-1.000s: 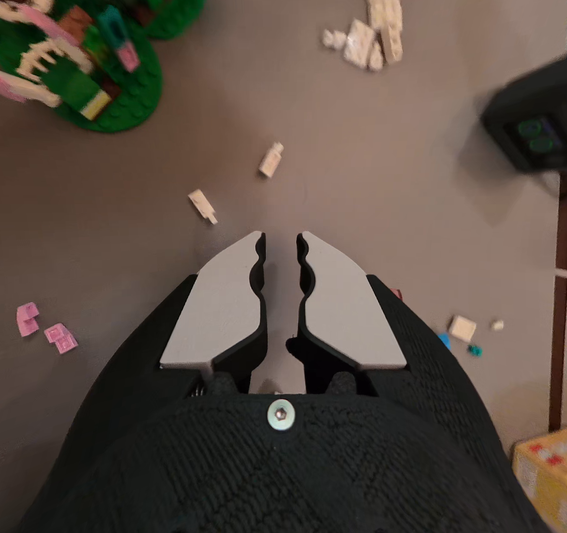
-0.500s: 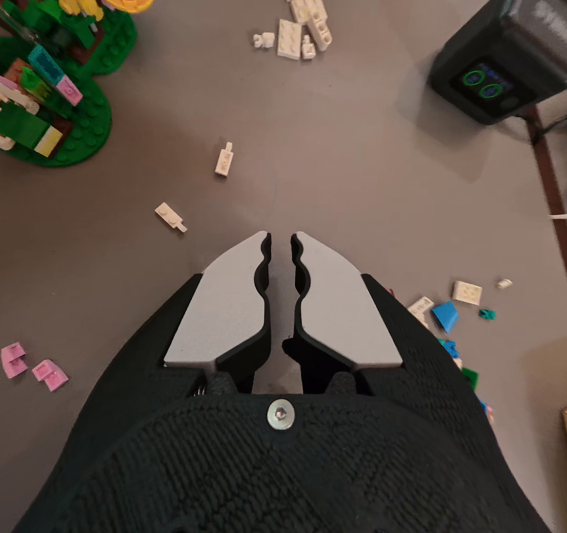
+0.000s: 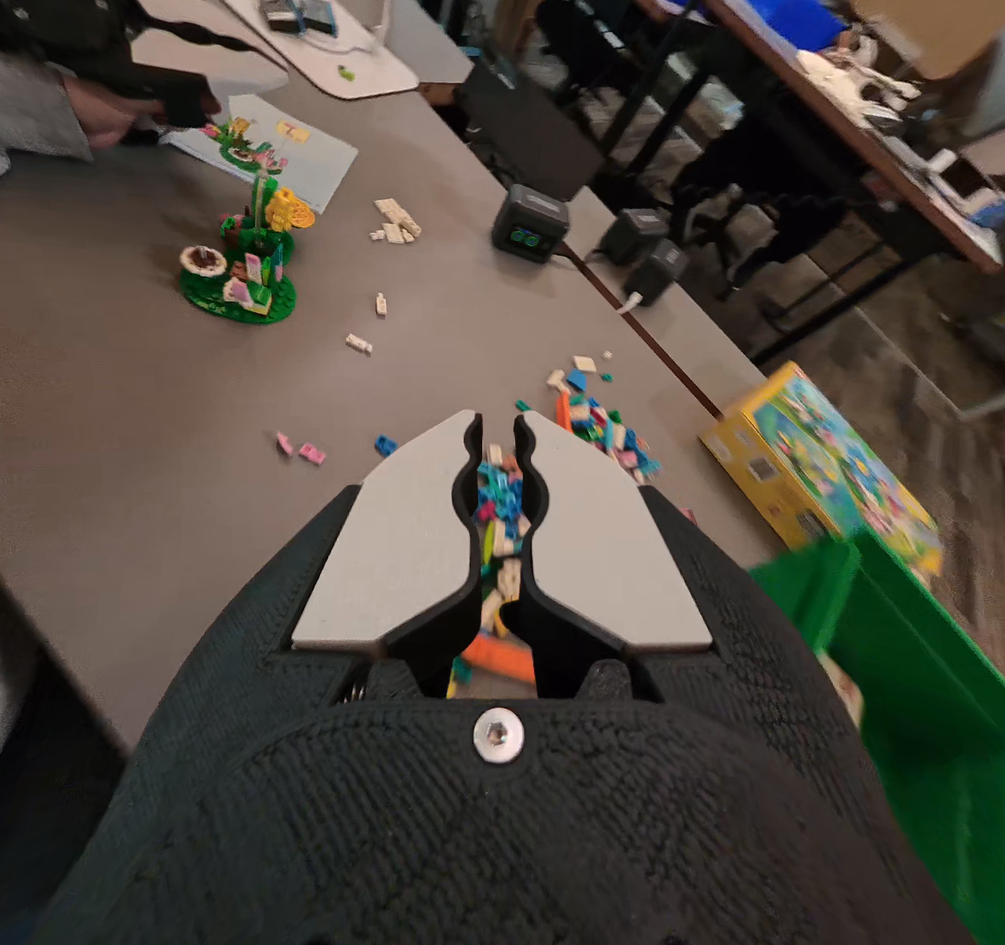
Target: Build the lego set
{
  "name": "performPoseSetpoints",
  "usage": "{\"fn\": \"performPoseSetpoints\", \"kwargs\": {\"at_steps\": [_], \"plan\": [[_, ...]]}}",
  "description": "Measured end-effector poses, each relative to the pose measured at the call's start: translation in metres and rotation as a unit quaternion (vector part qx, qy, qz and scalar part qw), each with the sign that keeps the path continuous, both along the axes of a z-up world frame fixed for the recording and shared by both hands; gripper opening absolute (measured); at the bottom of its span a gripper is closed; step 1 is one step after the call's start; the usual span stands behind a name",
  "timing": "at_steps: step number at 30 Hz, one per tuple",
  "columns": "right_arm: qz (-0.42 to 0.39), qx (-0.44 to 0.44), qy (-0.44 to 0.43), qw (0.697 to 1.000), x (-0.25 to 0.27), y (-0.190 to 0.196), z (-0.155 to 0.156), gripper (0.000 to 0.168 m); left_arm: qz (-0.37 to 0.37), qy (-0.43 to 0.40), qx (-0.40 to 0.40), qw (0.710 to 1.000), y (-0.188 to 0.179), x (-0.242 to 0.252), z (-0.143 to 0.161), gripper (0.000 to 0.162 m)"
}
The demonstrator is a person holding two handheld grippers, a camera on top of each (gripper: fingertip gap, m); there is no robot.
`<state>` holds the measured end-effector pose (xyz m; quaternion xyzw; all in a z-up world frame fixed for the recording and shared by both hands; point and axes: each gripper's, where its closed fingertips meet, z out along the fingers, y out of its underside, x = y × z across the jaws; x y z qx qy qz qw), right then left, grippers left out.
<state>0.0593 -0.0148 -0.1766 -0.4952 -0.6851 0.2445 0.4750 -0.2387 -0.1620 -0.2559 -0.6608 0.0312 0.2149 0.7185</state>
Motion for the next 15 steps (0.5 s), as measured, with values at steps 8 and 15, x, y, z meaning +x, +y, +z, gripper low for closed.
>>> {"fn": "performPoseSetpoints", "kwargs": {"at_steps": [8,15], "plan": [[-0.118,0.022,0.036,0.992,0.129,-0.015,0.020,0.010,-0.020,0.059,-0.004,0.998,0.002,0.028,0.008,0.000],[-0.160,0.016,0.092,0.983,0.138,-0.003,0.012,0.010,0.017,0.047,0.044,0.998,-0.020,0.046,0.034,0.000]]}}
